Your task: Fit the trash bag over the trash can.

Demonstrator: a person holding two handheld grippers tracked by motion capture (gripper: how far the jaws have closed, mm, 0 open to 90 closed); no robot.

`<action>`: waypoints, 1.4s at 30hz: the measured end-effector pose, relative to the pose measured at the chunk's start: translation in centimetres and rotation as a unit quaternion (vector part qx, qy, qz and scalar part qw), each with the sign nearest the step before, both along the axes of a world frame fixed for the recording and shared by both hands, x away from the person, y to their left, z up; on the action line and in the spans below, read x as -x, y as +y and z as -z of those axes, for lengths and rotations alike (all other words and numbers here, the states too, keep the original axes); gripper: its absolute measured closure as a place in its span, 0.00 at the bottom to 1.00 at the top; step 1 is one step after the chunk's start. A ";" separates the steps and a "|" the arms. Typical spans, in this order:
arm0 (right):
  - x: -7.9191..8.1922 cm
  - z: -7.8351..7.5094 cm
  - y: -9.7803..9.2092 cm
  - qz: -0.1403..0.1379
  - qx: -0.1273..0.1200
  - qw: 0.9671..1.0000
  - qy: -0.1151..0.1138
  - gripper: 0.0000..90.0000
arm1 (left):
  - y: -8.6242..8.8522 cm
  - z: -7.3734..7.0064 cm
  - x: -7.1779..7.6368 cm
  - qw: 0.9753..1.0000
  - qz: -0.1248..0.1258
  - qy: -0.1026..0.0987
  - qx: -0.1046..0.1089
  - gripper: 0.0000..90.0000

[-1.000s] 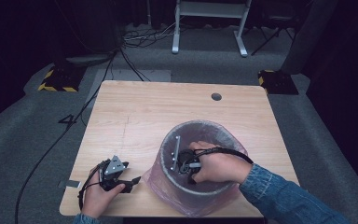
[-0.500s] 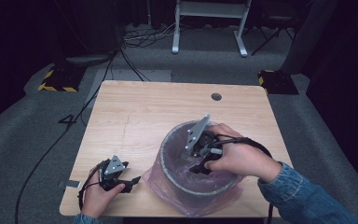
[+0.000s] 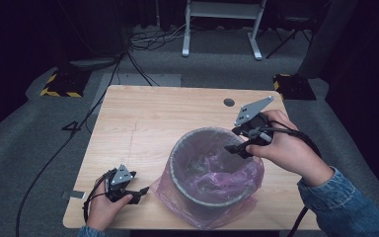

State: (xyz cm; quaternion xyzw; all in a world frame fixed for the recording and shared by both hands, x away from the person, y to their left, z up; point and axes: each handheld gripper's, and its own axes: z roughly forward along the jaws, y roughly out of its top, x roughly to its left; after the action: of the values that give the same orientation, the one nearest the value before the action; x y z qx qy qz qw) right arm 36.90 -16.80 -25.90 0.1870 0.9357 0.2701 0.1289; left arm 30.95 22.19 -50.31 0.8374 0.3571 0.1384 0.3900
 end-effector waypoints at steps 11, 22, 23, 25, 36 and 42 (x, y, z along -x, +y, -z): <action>-1.0 1.9 -0.6 0.027 0.028 0.999 -0.005 0.46 | 0.1 0.0 0.0 1.000 -0.001 0.001 0.002 0.27; -2.8 4.5 -0.7 0.065 0.079 0.995 0.011 0.36 | 0.0 0.0 0.0 1.000 -0.001 0.002 -0.002 0.27; -2.9 4.8 -0.4 0.065 0.088 0.994 0.014 0.36 | -0.1 0.0 0.0 1.000 -0.002 0.002 -0.002 0.27; -3.1 5.6 0.2 0.062 0.105 0.992 0.023 0.36 | -0.1 0.0 0.0 1.000 -0.001 0.002 -0.002 0.27; -3.7 6.0 1.5 0.065 0.192 0.978 0.046 0.40 | -0.1 0.0 0.0 1.000 0.000 0.001 -0.004 0.27; -4.2 6.3 1.9 0.080 0.214 0.968 0.105 0.45 | -0.1 0.1 0.1 1.000 0.000 0.003 -0.004 0.27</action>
State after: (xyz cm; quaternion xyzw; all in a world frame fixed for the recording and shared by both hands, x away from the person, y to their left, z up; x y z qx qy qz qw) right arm 41.07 -14.92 -32.20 0.2564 0.9620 0.0311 0.0886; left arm 30.90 22.06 -50.37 0.8393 0.3578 0.1367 0.3858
